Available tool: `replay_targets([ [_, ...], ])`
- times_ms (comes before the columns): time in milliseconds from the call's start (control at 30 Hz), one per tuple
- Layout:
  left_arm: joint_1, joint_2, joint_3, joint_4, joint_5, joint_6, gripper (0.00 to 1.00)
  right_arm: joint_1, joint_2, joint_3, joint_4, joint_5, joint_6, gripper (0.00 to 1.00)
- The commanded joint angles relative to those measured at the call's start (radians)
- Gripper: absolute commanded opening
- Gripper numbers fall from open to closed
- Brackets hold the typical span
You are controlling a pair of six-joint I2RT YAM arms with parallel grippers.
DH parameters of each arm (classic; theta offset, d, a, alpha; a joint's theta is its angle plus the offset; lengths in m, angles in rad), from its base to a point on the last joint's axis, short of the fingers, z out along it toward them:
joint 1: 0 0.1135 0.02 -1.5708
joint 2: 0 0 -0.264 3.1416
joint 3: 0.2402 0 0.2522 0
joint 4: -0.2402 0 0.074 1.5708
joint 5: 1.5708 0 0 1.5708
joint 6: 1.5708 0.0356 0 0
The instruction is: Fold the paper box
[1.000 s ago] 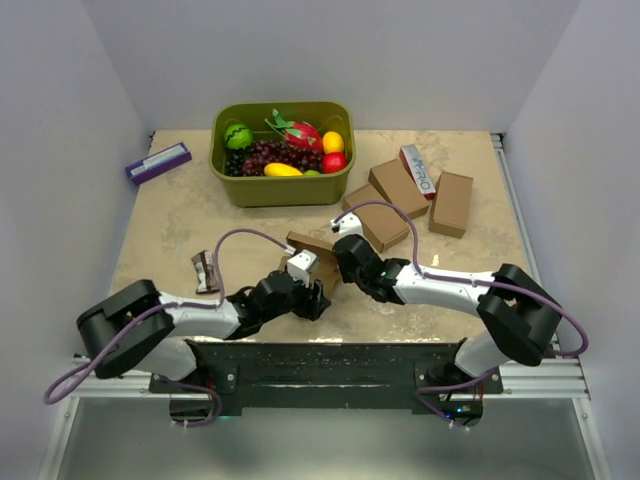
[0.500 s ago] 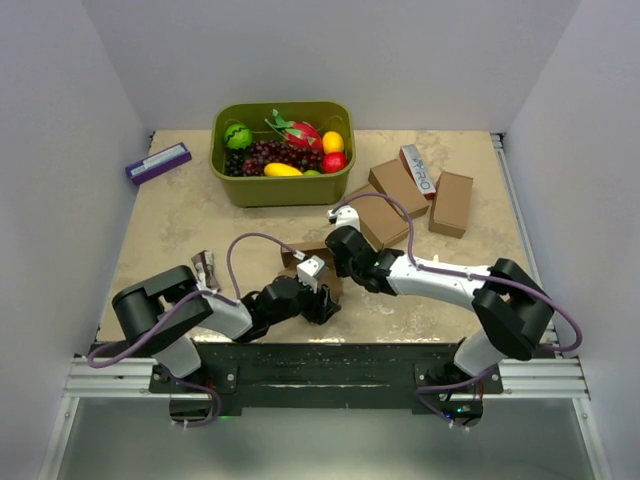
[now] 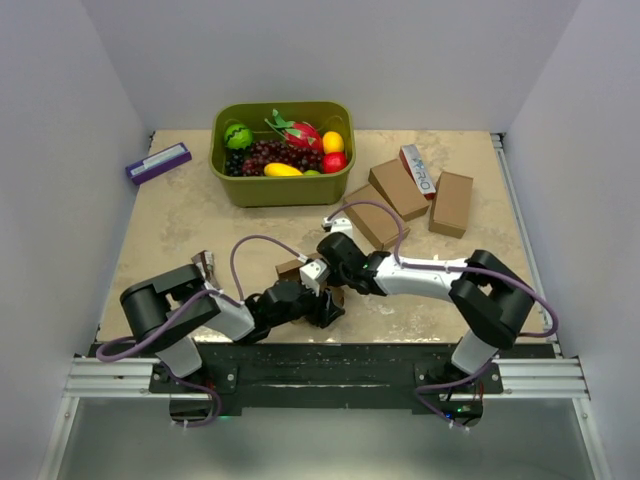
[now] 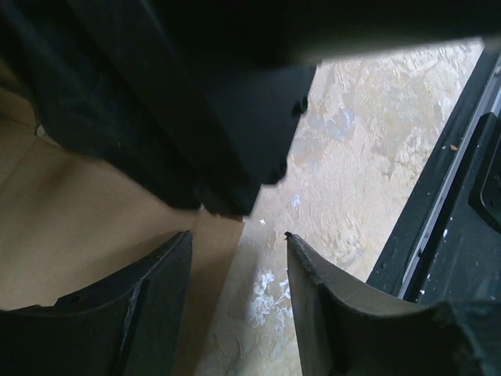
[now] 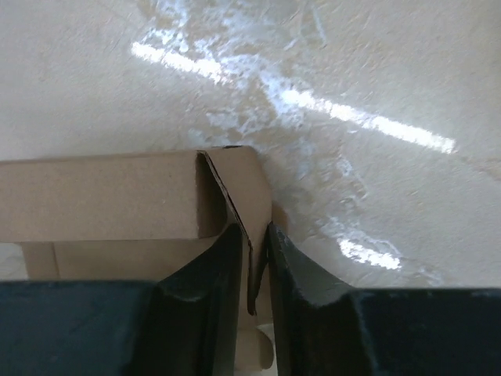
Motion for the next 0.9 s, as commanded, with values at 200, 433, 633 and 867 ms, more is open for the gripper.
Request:
replay_targets([
  [200,-0.002,-0.053,-0.052,-0.103,-0.033,-0.05,0.56,0.007,-0.204,-0.047,-0.046,-0.01,0.02,0.64],
  [433,-0.002,-0.059,-0.092,-0.076,-0.021,-0.058,0.54,-0.154,-0.43,-0.15,-0.072,-0.043,-0.036,0.8],
  [633,-0.002,-0.064,-0.1,-0.052,0.002,-0.044,0.53,-0.235,-0.335,-0.189,0.026,-0.057,-0.098,0.74],
  [867,-0.002,-0.061,-0.107,-0.039,0.01,-0.044,0.53,-0.235,-0.164,-0.173,0.175,-0.169,-0.216,0.63],
])
